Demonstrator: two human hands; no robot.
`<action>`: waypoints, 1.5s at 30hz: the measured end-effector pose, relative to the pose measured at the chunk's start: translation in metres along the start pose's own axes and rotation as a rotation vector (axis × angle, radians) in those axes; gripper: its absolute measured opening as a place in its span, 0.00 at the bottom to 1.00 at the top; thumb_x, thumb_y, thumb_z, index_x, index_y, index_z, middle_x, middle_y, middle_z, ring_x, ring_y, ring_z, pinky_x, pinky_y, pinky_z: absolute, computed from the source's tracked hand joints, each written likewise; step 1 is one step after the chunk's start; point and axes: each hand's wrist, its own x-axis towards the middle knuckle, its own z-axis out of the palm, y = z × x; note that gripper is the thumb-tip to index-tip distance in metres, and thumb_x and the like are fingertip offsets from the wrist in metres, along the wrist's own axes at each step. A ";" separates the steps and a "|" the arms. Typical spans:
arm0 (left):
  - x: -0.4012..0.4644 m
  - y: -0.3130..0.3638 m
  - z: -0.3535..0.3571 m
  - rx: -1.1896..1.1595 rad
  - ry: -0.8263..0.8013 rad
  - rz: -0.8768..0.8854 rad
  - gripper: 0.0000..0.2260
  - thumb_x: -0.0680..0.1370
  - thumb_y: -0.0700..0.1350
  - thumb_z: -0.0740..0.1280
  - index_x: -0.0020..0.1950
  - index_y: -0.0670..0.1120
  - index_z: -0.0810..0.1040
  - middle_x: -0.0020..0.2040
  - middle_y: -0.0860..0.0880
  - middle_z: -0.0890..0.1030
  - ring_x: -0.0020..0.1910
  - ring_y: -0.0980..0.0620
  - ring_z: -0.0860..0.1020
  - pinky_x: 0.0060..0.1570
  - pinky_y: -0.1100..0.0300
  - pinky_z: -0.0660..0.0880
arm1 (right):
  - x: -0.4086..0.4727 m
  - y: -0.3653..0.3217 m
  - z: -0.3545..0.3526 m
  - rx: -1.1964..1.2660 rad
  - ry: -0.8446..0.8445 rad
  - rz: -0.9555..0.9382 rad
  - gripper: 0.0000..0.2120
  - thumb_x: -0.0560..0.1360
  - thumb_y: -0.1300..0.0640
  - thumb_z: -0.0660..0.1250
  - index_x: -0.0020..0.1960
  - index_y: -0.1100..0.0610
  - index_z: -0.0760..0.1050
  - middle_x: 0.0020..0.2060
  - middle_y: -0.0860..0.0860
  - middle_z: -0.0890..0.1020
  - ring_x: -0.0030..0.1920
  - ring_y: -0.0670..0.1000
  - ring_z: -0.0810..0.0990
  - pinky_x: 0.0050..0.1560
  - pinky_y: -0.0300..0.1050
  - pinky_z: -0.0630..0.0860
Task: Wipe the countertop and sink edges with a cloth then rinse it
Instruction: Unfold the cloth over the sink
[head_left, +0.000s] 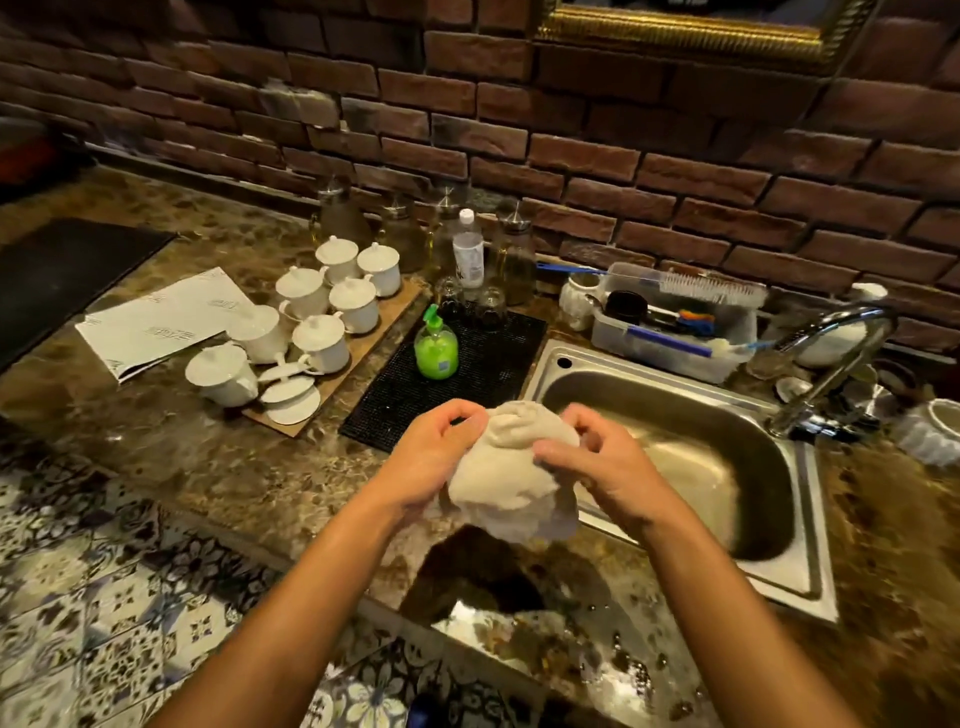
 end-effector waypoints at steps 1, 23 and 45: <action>0.001 -0.006 -0.007 0.063 0.037 -0.011 0.07 0.83 0.49 0.68 0.51 0.49 0.84 0.47 0.50 0.87 0.46 0.52 0.83 0.49 0.52 0.78 | 0.002 0.001 0.009 0.042 0.041 -0.005 0.12 0.68 0.57 0.80 0.37 0.51 0.76 0.34 0.52 0.81 0.35 0.47 0.79 0.32 0.37 0.74; -0.023 -0.085 -0.052 -0.385 0.281 -0.270 0.21 0.75 0.52 0.73 0.61 0.40 0.79 0.55 0.40 0.87 0.51 0.45 0.86 0.51 0.53 0.82 | 0.042 0.076 0.099 0.651 0.147 0.250 0.21 0.64 0.53 0.84 0.44 0.57 0.73 0.40 0.57 0.81 0.43 0.52 0.81 0.45 0.46 0.79; 0.075 -0.173 -0.201 0.688 -0.182 -0.202 0.11 0.78 0.56 0.74 0.47 0.50 0.79 0.41 0.51 0.83 0.42 0.50 0.80 0.38 0.59 0.71 | 0.092 0.177 0.196 -0.380 0.595 0.500 0.09 0.76 0.46 0.75 0.49 0.49 0.78 0.43 0.45 0.84 0.44 0.46 0.83 0.47 0.50 0.82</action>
